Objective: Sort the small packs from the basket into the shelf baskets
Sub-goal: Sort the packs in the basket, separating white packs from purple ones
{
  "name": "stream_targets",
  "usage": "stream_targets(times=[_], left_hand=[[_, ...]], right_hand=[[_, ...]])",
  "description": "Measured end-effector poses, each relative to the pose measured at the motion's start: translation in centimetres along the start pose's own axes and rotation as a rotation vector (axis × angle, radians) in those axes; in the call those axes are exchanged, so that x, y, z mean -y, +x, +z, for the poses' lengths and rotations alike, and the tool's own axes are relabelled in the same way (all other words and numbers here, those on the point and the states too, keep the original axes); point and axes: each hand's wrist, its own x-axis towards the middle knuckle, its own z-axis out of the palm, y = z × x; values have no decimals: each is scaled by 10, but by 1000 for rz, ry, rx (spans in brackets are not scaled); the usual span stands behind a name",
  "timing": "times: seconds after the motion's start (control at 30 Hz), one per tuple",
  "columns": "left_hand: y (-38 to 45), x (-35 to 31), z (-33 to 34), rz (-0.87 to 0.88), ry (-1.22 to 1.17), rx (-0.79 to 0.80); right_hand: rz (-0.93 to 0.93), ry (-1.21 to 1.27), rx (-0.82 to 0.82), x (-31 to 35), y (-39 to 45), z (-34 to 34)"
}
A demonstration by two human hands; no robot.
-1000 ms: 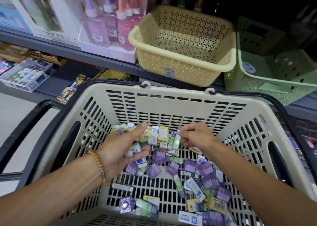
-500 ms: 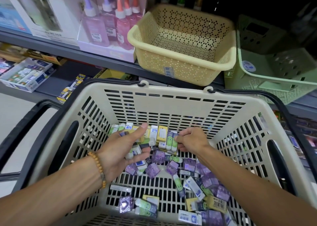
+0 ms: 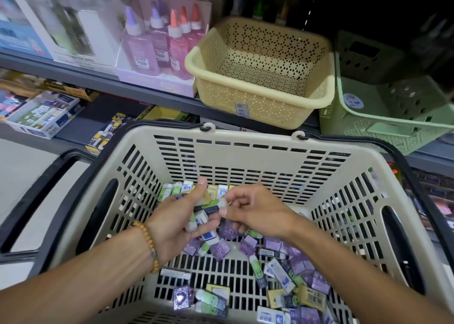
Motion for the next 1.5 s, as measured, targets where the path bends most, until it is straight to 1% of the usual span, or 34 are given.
stream_targets(times=[0.13,0.2,0.27,0.33,0.4,0.5,0.57,0.67,0.77,0.83,0.9,0.93,0.97,1.1,1.2,1.3,1.5], left_hand=[[-1,1,0,-11,50,-2],[-2,1,2,-23,88,11],[-7,0,-1,-25,96,-13],[-14,0,-13,-30,70,-89],[-24,2,-34,-44,27,-180],[-38,2,-55,-52,9,-211],[-40,1,-61,-41,19,-224],[-38,-1,-64,-32,21,-237],[-34,-2,-63,-30,26,-252],[-34,-4,-60,-23,23,-241],[-31,-7,-56,-12,31,-230],[-30,-8,-54,-9,36,-226],[-29,-9,-52,-11,37,-217],[-28,-11,-45,-27,25,-161],[-27,-11,-47,-43,-6,-176],[-26,-12,-55,-50,-42,-207],[-22,-11,-43,-25,-50,-106]], right_hand=[[-24,176,-79,-6,-1,-4],[-7,281,-103,-9,1,-7],[28,324,-150,-12,5,-7],[70,259,-233,-12,15,-8],[108,105,-260,-8,33,-4],[120,-71,-199,4,68,21],[118,-109,-176,15,88,42],[123,-14,-159,28,105,61],[101,27,-124,32,98,60],[58,68,-21,30,82,53],[39,67,131,28,66,48],[37,56,176,26,62,47],[42,60,181,23,60,47],[99,260,155,18,55,43],[140,358,113,16,57,37],[170,239,36,14,60,26],[214,62,-93,5,41,-17]])
